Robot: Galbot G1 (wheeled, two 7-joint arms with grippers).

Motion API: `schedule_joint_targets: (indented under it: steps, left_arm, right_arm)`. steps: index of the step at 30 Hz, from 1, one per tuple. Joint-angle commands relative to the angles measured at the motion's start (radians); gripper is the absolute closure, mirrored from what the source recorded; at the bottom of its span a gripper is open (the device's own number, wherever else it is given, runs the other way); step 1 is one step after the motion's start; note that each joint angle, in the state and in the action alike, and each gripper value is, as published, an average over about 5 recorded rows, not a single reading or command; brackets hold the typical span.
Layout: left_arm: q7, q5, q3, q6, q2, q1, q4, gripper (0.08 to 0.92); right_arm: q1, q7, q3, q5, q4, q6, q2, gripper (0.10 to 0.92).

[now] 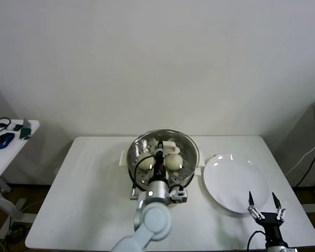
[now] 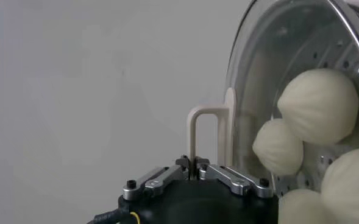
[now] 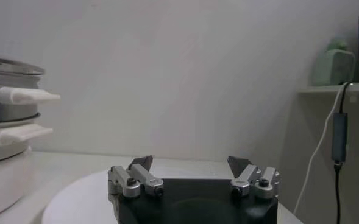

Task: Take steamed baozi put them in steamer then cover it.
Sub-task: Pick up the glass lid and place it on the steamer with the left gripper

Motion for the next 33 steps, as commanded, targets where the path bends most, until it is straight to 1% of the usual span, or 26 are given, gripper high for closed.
schedule_joint_targets:
  steps: [1,7,19,23,27,30,33]
  left_arm:
    - [-0.009,0.013,-0.009,0.004,-0.007,0.005,0.021,0.858]
    - [-0.034,0.003,-0.024,0.003,-0.010,0.023,0.023,0.858]
    - [-0.113,-0.045,-0.031,-0.009,-0.012,0.032,0.051,0.858]
    - [-0.117,-0.062,-0.030,-0.013,-0.007,0.036,0.044,0.858]
    - [-0.102,-0.116,-0.019,-0.004,0.008,0.030,0.019,0.856]
    - [-0.091,-0.162,-0.008,0.005,0.023,0.018,-0.011,0.818]
    - [-0.077,-0.200,-0.002,0.017,0.043,0.011,-0.058,0.740]
  right_arm:
    - [0.000,-0.004,0.000,0.001,0.000,0.002,0.001,0.203]
    - [-0.002,-0.006,0.000,0.000,-0.001,0.005,0.001,0.203]
    - [-0.005,-0.009,0.004,0.000,0.004,0.009,0.002,0.203]
    - [-0.004,-0.014,0.004,0.000,0.007,0.008,0.002,0.203]
    - [-0.001,-0.019,0.005,0.000,0.011,0.003,0.003,0.203]
    - [0.003,-0.020,0.004,0.000,0.010,-0.001,0.003,0.203]
    - [0.007,-0.021,0.002,0.000,0.010,-0.008,0.003,0.203]
